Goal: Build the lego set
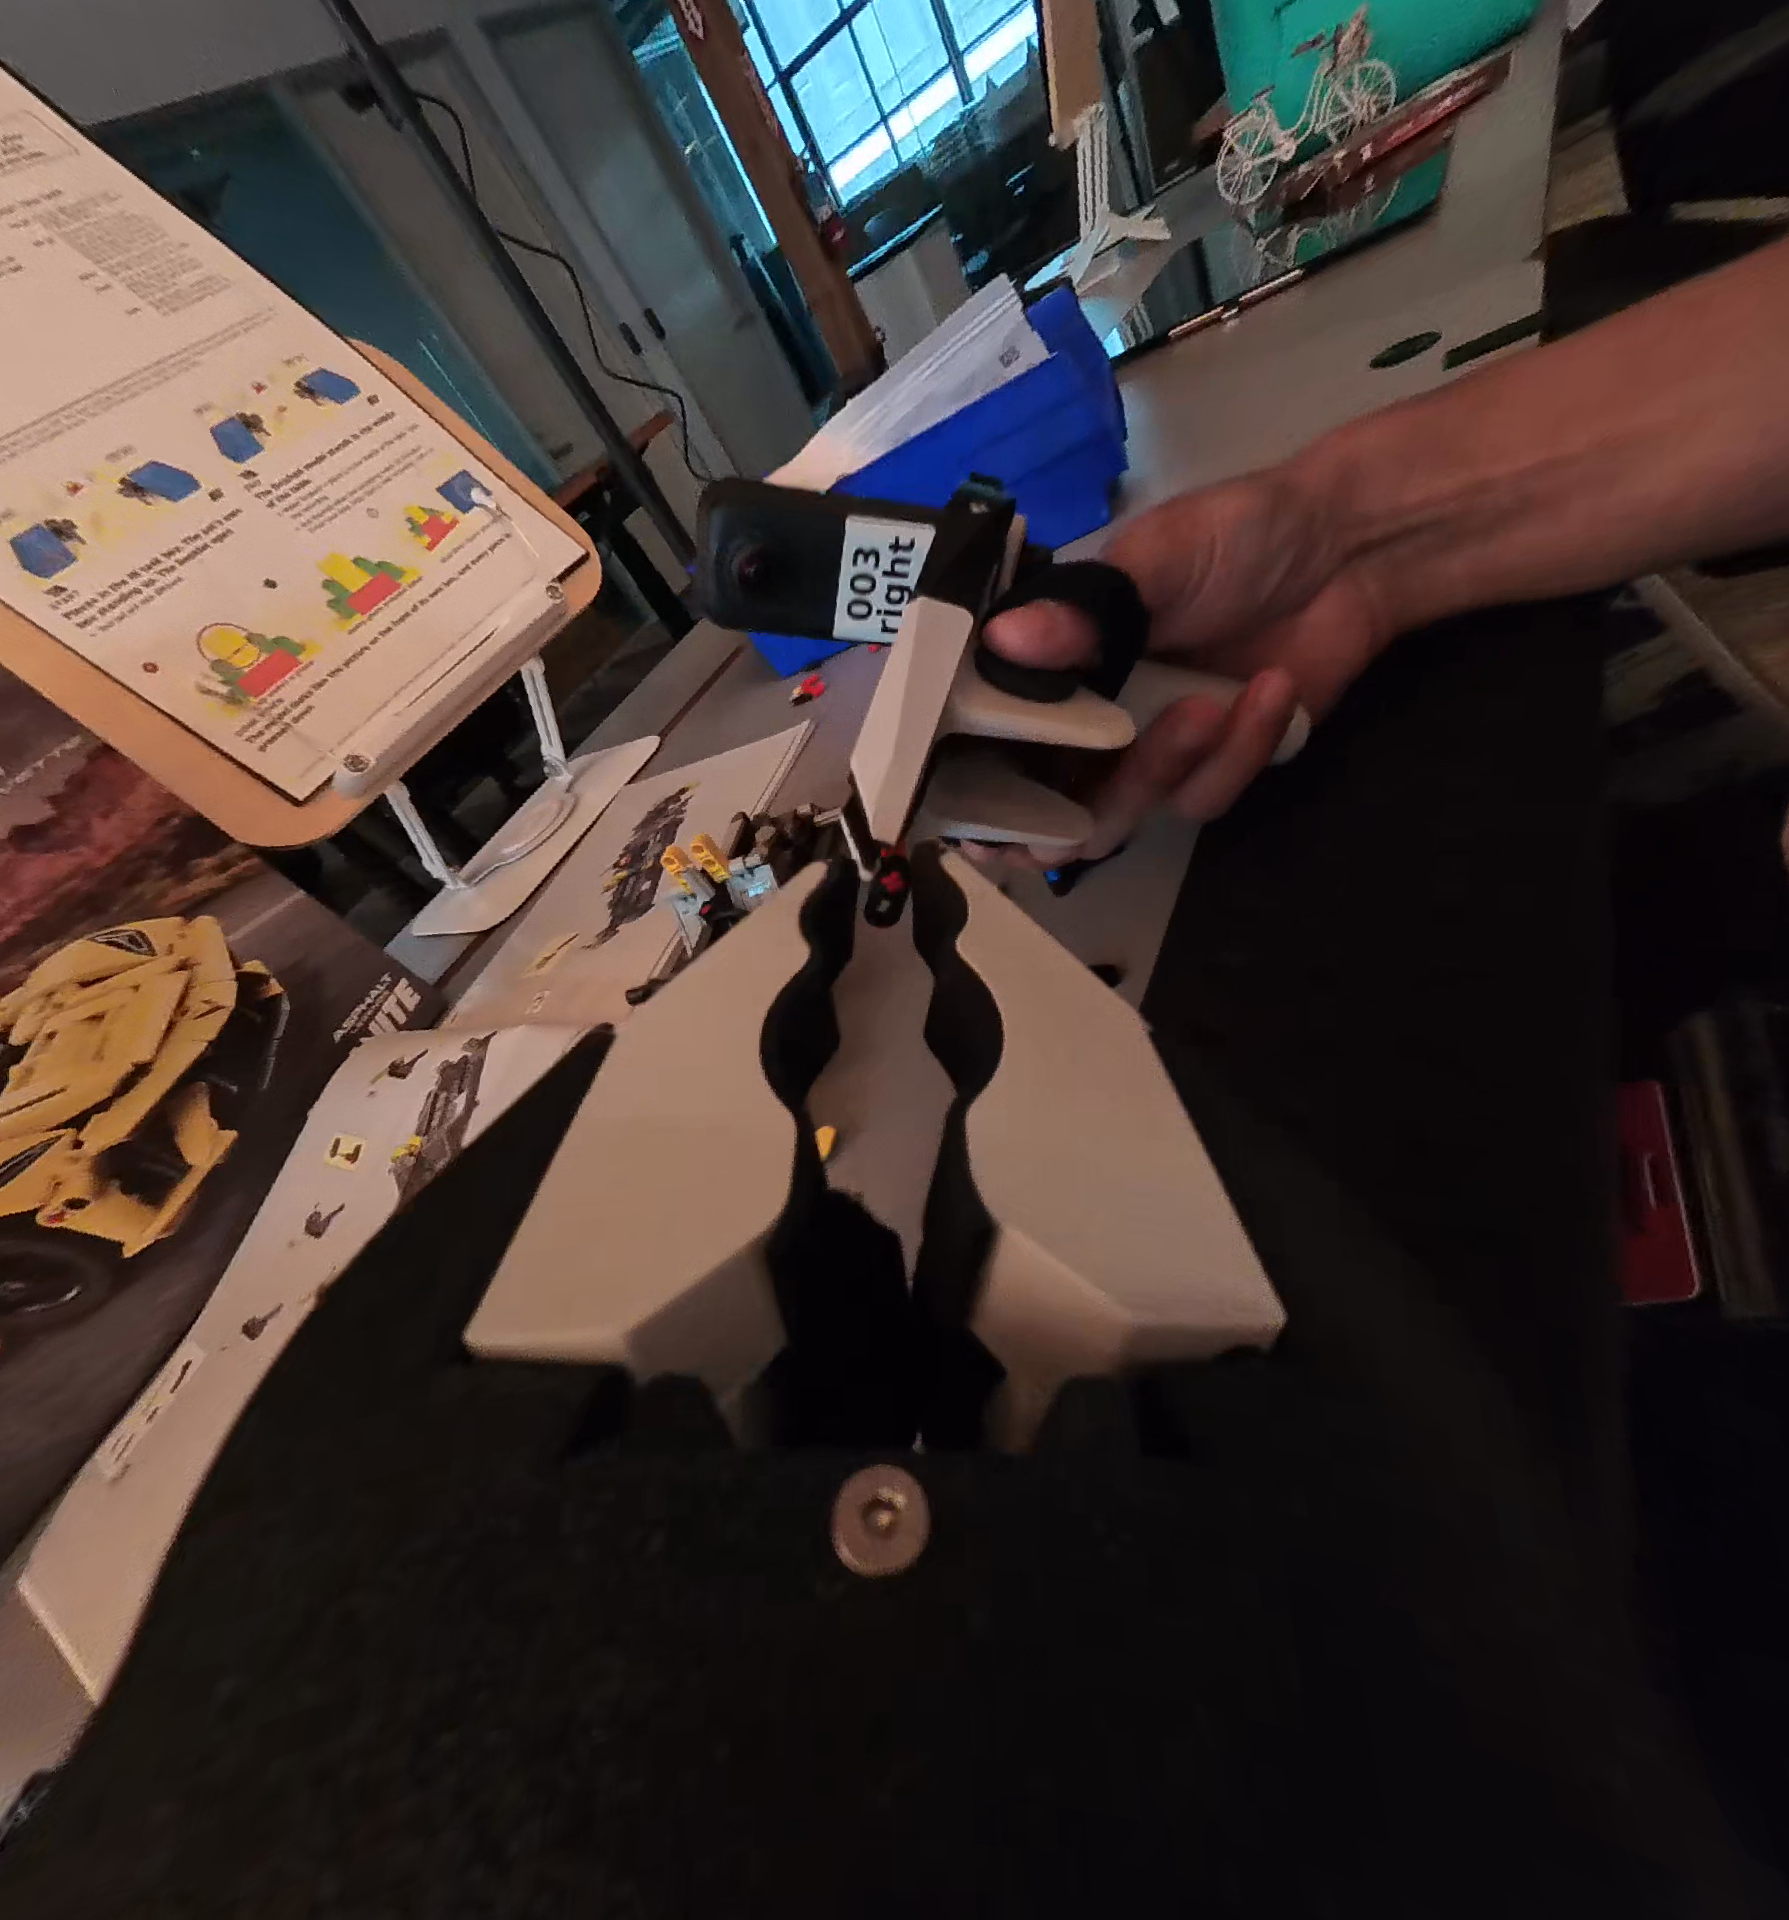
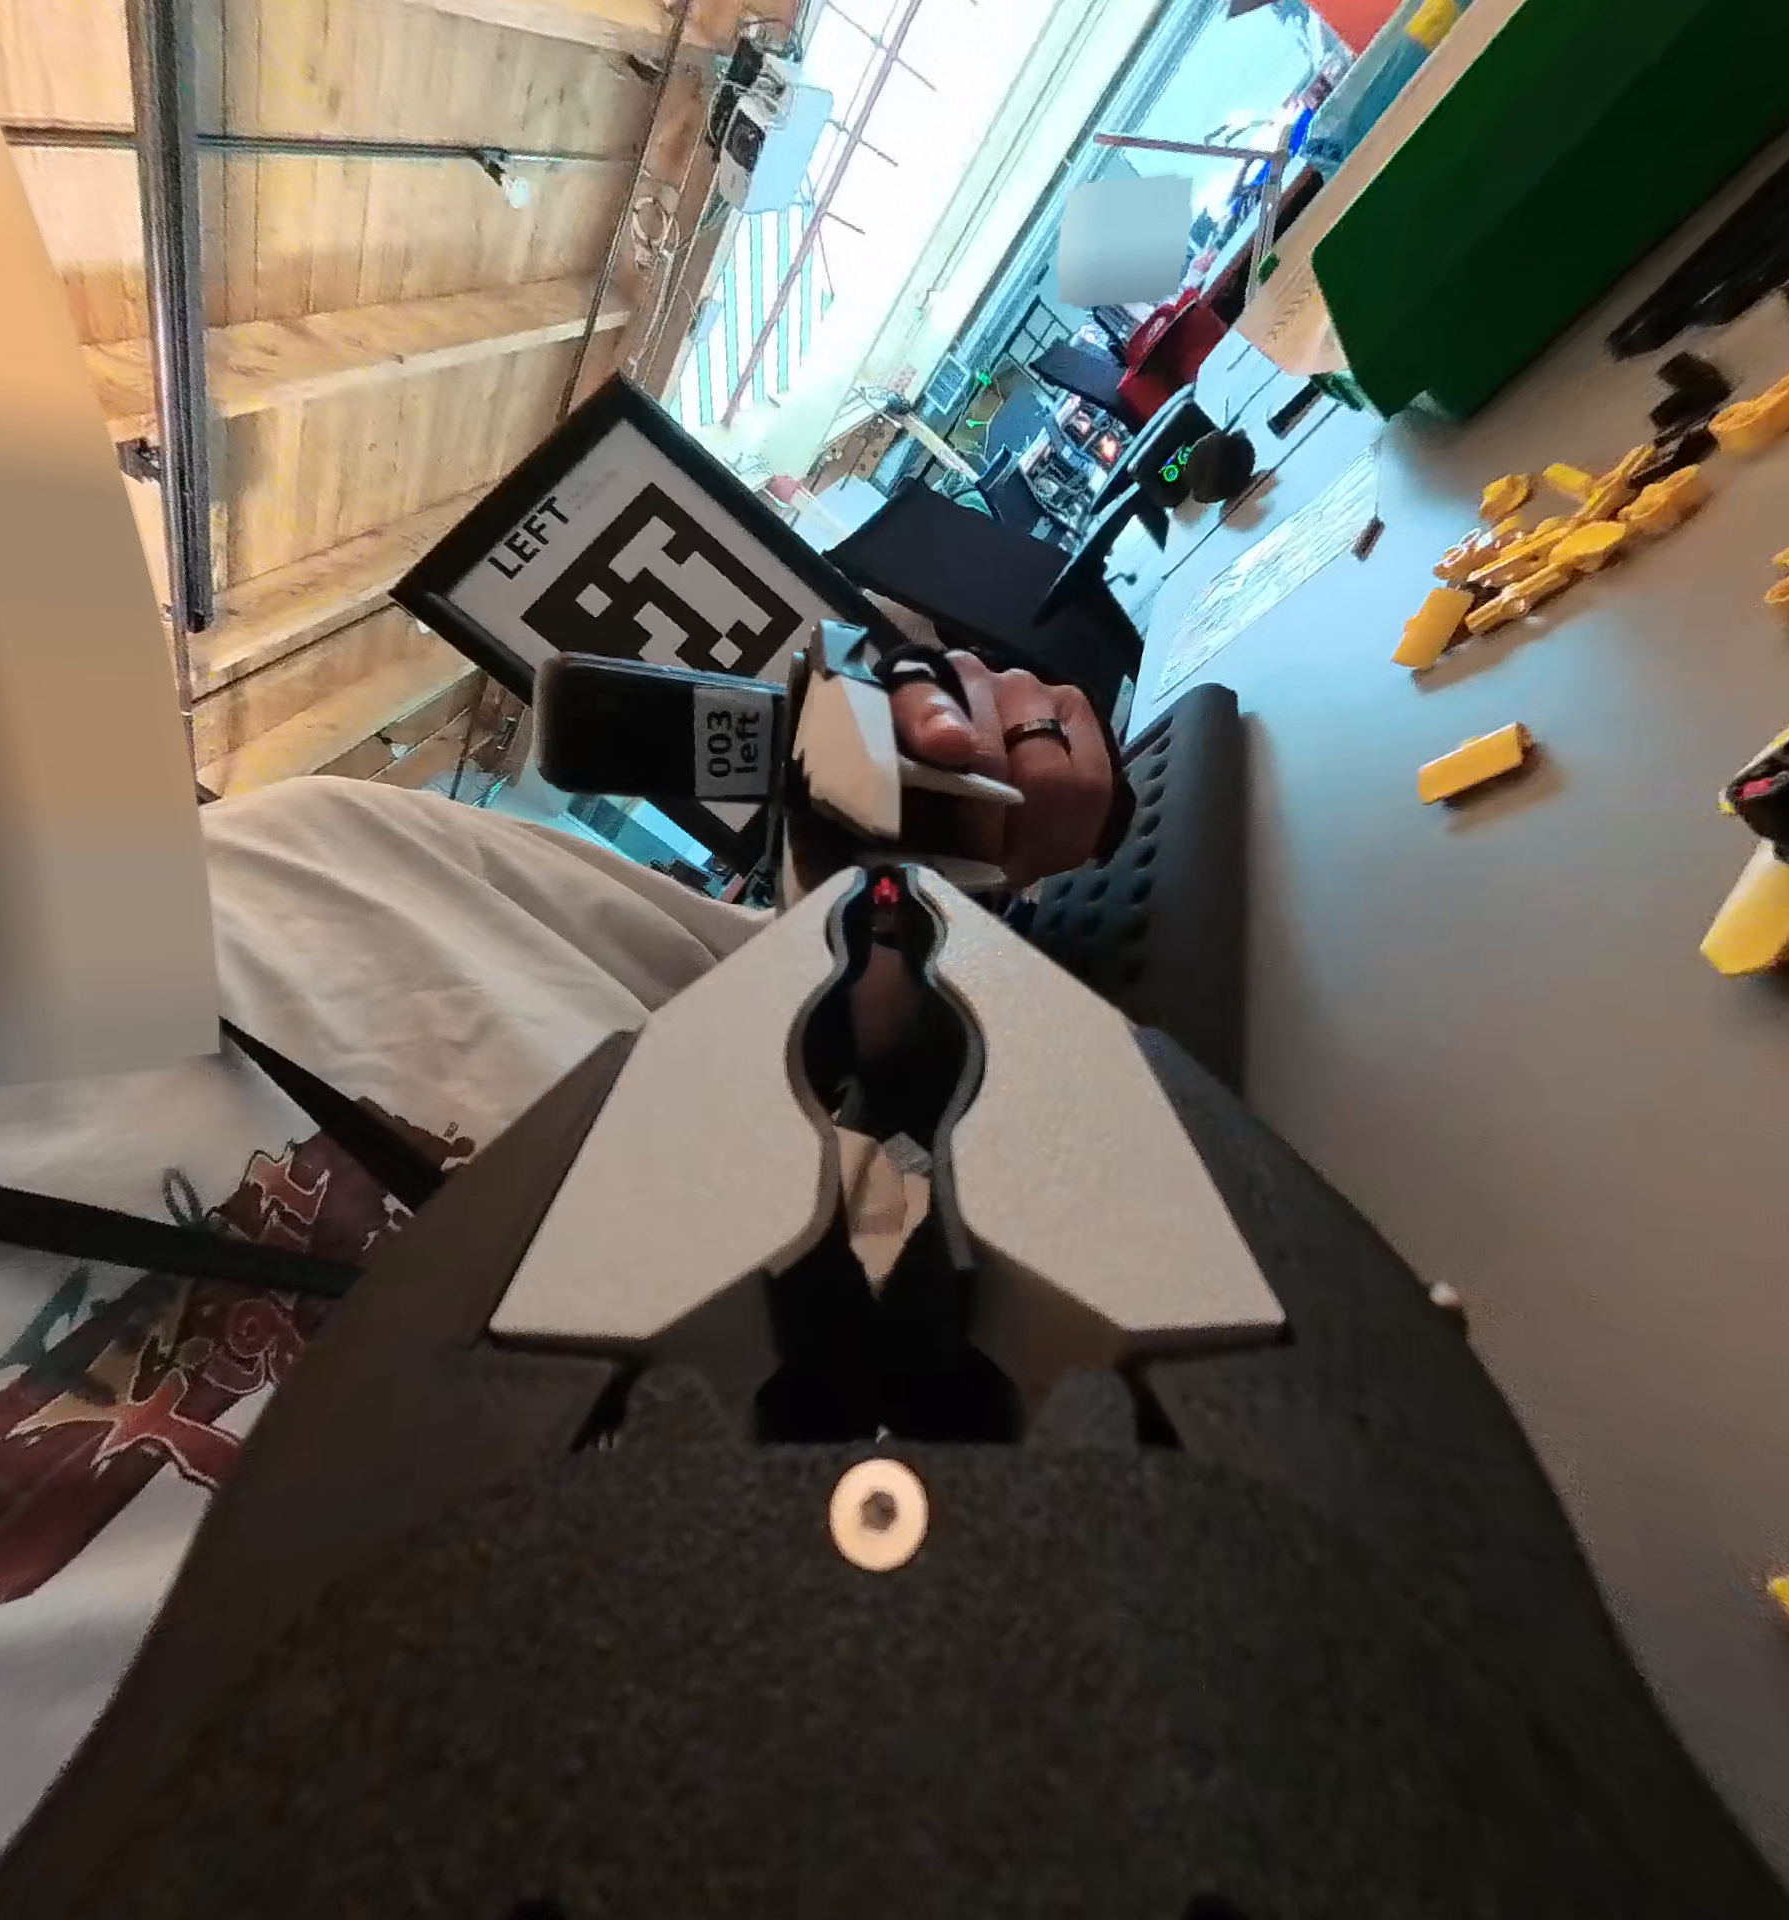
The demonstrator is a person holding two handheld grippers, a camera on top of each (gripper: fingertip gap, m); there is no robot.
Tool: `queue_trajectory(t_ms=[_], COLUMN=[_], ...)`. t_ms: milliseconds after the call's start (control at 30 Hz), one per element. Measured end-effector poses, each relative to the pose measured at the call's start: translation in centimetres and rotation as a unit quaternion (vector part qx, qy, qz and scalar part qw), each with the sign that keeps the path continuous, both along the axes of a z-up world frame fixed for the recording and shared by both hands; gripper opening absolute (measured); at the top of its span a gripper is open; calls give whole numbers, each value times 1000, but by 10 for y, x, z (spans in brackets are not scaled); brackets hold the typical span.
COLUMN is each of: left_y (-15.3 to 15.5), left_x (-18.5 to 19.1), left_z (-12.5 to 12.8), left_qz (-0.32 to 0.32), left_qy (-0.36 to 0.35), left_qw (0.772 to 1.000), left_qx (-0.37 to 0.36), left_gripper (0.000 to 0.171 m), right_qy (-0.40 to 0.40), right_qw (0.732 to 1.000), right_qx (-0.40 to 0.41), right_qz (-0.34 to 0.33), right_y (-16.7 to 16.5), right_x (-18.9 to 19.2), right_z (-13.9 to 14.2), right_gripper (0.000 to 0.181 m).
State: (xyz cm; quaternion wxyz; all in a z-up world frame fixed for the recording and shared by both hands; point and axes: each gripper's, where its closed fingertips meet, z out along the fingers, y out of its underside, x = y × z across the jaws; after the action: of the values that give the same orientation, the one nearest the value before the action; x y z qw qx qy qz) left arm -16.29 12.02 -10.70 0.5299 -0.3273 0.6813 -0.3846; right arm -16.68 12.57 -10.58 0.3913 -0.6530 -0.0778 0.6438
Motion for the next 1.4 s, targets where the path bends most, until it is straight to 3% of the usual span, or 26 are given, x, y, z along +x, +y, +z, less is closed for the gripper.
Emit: queue_trajectory(t_ms=[500,700,767,800,867,967,1100,1167,1300,1400], left_y=[0,4,13,18,30,41,44,42,38,38], left_x=[3,3,2,2,4,7,9,9,10,10], left_z=[-8,-9,-11,-14,-20,-23,-27,-30,-35,-35], left_qz=[12,14,27,34,55,80,95,94,92,90], left_qy=[11,19,23,29,34,42,47,49,56,55], left_qw=[999,999,999,999,998,996,994,994,994,994], left_qx=[48,40,29,19,-3,-13,-1,12,39,40], left_gripper=[5,5,5,4,4,4,4,4,4,4], right_qy=[45,23,-35,-117,-326,-485,-509,-507,-552,-553], right_qw=[997,999,999,990,936,868,859,857,814,805], right_qx=[-49,-19,24,48,98,83,-48,-73,-154,-195], right_qz=[43,20,-30,-61,-95,-72,-36,-59,-87,-87], right_y=[-1,1,2,3,-2,-20,-36,-35,-37,-37], right_x=[-4,2,24,36,60,72,65,59,64,60], right_z=[-1,0,1,-9,-35,-60,-86,-87,-104,-109], right_gripper=[3,7,14,17,19,16,17,14,20,21])
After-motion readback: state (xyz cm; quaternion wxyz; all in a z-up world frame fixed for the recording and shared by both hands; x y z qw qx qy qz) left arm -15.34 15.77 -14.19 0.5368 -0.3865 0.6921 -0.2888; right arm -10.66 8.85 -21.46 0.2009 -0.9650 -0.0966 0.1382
